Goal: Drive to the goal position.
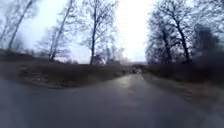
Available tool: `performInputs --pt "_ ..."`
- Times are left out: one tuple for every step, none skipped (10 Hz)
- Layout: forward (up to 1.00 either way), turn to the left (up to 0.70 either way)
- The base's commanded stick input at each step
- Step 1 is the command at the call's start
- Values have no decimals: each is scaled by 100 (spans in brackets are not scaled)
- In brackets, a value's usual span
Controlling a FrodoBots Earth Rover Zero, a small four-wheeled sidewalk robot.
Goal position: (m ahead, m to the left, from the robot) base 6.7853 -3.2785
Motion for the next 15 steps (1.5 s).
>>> performInputs --pt "70 0" --pt "70 0" --pt "70 1" --pt "70 9" --pt "70 14" --pt "70 14" --pt "70 14" --pt "70 14" --pt "70 14" --pt "70 14" --pt "70 13" --pt "70 9" --pt "70 6" --pt "70 0" --pt "70 0"
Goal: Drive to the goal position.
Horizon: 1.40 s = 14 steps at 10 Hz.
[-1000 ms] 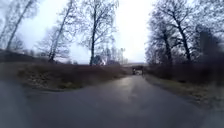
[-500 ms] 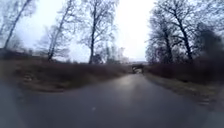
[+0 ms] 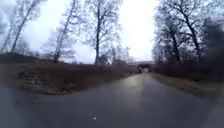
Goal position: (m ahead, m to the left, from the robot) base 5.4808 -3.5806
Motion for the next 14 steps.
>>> performInputs --pt "70 0" --pt "70 0" --pt "70 0" --pt "70 0" --pt "70 0" --pt "70 0" --pt "70 0" --pt "70 0" --pt "70 2" --pt "70 3" --pt "70 3" --pt "70 1" --pt "70 0" --pt "70 0"
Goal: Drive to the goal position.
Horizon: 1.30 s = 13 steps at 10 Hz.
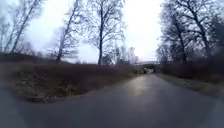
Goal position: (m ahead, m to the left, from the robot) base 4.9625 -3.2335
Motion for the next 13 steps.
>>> performInputs --pt "70 0" --pt "70 0" --pt "70 0" --pt "70 0" --pt "70 0" --pt "70 0" --pt "70 0" --pt "70 0" --pt "70 0" --pt "70 -2" --pt "70 -7" --pt "70 -12" --pt "70 -14"
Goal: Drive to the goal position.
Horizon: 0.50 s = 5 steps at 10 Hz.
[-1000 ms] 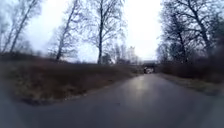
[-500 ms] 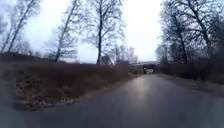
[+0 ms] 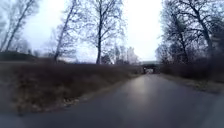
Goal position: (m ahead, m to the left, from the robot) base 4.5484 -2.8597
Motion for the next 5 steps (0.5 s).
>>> performInputs --pt "70 -14" --pt "70 -14" --pt "70 -14" --pt "70 -14" --pt "70 -14"
